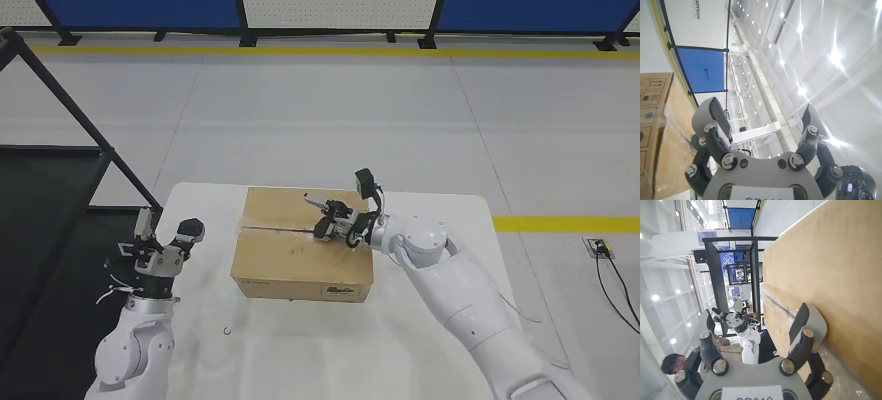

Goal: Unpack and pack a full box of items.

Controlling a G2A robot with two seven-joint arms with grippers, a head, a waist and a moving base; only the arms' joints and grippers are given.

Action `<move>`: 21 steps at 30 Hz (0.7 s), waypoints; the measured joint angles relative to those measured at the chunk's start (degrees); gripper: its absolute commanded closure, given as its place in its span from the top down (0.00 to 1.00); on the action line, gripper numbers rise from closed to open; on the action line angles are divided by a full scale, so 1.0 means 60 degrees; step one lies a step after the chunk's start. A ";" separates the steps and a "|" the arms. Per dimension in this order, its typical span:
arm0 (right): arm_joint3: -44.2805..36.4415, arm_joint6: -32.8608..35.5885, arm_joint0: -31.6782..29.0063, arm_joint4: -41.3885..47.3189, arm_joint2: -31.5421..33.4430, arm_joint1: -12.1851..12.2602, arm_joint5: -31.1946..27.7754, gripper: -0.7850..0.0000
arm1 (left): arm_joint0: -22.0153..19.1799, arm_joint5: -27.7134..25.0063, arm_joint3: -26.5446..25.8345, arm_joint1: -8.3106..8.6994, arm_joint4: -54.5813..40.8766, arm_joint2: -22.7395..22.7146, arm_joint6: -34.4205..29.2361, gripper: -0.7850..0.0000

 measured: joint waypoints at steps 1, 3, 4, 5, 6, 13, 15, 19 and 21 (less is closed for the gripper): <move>0.0152 0.0001 0.0101 0.0057 -0.0112 -0.0087 -0.0098 1.00 | 0.0026 0.0008 -0.0010 0.0007 -0.0030 -0.0050 -0.0030 1.00; 0.0356 -0.0010 0.0235 0.0124 -0.0246 -0.0207 -0.0320 1.00 | 0.0066 0.0028 -0.0035 0.0017 -0.0054 -0.0107 -0.0067 1.00; 0.0479 -0.0028 0.0307 0.0170 -0.0298 -0.0274 -0.0525 1.00 | 0.0086 0.0048 -0.0048 0.0021 -0.0070 -0.0128 -0.0085 1.00; 0.0558 -0.0051 0.0350 0.0204 -0.0314 -0.0313 -0.0700 1.00 | 0.0094 0.0070 -0.0052 0.0023 -0.0084 -0.0132 -0.0104 1.00; 0.0626 -0.0075 0.0382 0.0235 -0.0312 -0.0342 -0.0885 1.00 | 0.0094 0.0104 -0.0049 0.0025 -0.0099 -0.0126 -0.0135 1.00; 0.0426 -0.0209 -0.0107 0.0517 0.0529 -0.0115 -0.2832 1.00 | -0.0211 0.0446 0.0172 0.0026 0.0025 0.0214 -0.0451 1.00; 0.0124 -0.0396 -0.0496 0.0486 0.0932 0.0052 -0.3370 1.00 | -0.0358 0.0475 0.0252 0.0023 0.0043 0.0261 -0.0412 1.00; -0.1102 -0.1004 -0.1801 0.0332 0.2062 0.0497 -0.4350 1.00 | -0.0690 0.0580 0.0427 0.0030 0.0035 0.0275 -0.0377 1.00; -0.1820 -0.1314 -0.2484 0.0178 0.2588 0.0684 -0.4604 1.00 | -0.0813 0.0606 0.0505 0.0035 0.0058 0.0276 -0.0357 1.00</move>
